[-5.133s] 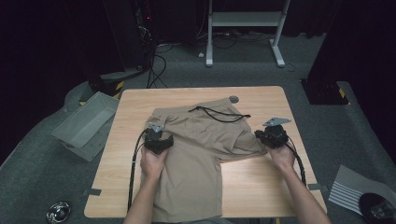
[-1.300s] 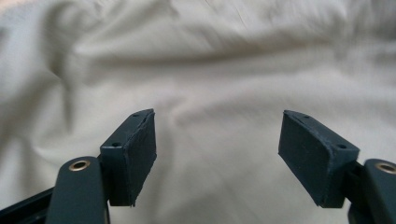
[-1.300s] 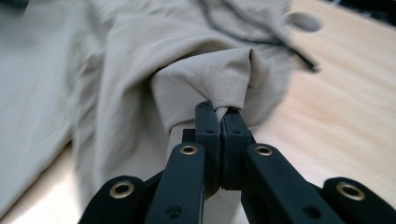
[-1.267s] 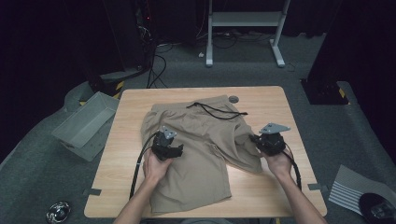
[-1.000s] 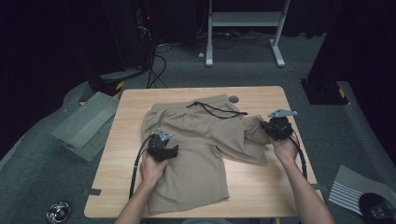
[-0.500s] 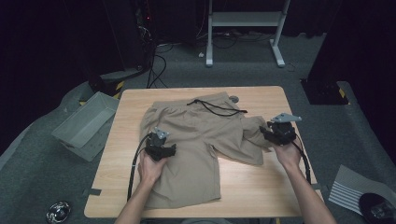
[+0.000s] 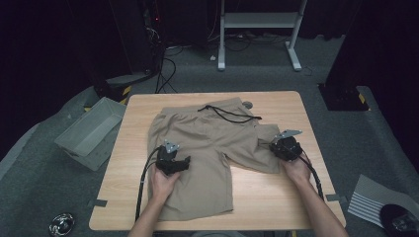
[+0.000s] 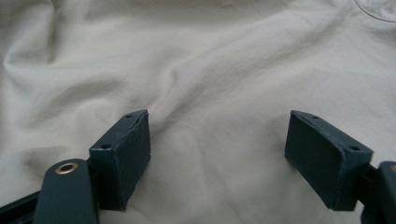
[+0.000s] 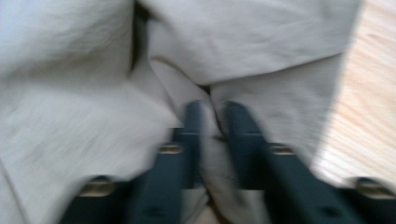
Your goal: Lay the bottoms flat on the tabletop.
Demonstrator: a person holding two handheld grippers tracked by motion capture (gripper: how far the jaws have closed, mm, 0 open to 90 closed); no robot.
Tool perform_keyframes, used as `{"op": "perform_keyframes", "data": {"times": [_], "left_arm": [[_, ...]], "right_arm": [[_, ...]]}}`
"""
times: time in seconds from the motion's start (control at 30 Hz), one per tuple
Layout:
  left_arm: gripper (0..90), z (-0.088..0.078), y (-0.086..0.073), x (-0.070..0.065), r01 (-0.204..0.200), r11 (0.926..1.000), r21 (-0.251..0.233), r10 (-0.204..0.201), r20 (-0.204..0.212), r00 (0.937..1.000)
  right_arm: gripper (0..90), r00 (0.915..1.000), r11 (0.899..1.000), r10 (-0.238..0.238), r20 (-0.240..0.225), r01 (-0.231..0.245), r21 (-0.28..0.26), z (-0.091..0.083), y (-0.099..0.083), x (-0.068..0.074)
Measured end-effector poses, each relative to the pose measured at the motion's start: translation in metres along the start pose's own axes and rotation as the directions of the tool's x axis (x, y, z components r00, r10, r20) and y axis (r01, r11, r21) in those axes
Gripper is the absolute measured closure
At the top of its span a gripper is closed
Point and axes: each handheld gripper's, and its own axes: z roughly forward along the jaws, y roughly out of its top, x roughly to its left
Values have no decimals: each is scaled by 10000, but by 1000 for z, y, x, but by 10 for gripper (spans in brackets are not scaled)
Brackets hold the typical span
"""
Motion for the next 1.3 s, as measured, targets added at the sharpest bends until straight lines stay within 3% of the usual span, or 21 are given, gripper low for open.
{"op": "perform_keyframes", "data": {"times": [0.1, 0.2, 0.3, 0.43, 0.5, 0.57, 0.63, 0.73, 0.83, 1.0, 1.07, 1.17, 1.3], "left_arm": [[220, 1, 1, 4, 220, 9998, 40, -220, -29, 9998], [221, 1, 1, 5, 231, 9997, 45, -230, -113, 9997], [221, 1, 1, 5, 212, 9998, 35, -211, -125, 9997], [223, 1, 1, 5, 206, 9998, 24, -206, -108, 9997], [223, 1, 1, 5, 207, 9998, 36, -206, -98, 9997], [222, 1, 1, 5, 201, 9998, 23, -201, -122, 9997], [222, 1, 1, 4, 188, 9998, 18, -188, -137, 9997], [221, 1, 1, 4, 175, 9998, 5, -175, -175, 9997], [220, 2, 1, 4, 180, 9998, 3, -180, -196, 9996], [228, 7, 7, 6, 270, 9996, -17, -271, -471, 9985], [226, 13, 12, 9, 416, 9991, 43, -414, -495, 9979], [221, 16, 15, 11, 551, 9985, 63, -547, -508, 9972], [225, 11, 11, 9, 410, 9991, 142, -405, -308, 9987]], "right_arm": [[870, 9999, 9999, 59, 95, -58, -94, -10, -2, -8], [869, 9999, 9983, 106, -44, -109, -565, -35, -3, -12], [868, 9979, 9952, 321, -554, -370, -909, -67, -8, -16], [860, 9883, 9943, 665, -1372, -771, -738, -94, -23, -16], [812, 9881, 9957, 865, -1275, -900, -225, -90, -30, -12], [714, 9953, 9967, 803, -541, -806, -28, -84, -33, -7], [668, 9941, 9949, 903, -609, -928, -402, -83, -34, -3], [647, 9966, 9949, 216, -801, -294, -964, -87, -32, 19], [624, 9936, 9955, -683, -905, 620, -716, -78, -30, 41], [606, 9890, 9968, -658, -1324, 712, 364, -32, -25, 44], [682, 9897, 9996, -286, -1405, 293, 34, -20, -20, 37], [858, 9868, 9960, -773, -1420, 828, 330, -17, -9, 43], [880, 9588, 9830, -1685, -2287, 1806, 329, -37, -22, 83]]}}
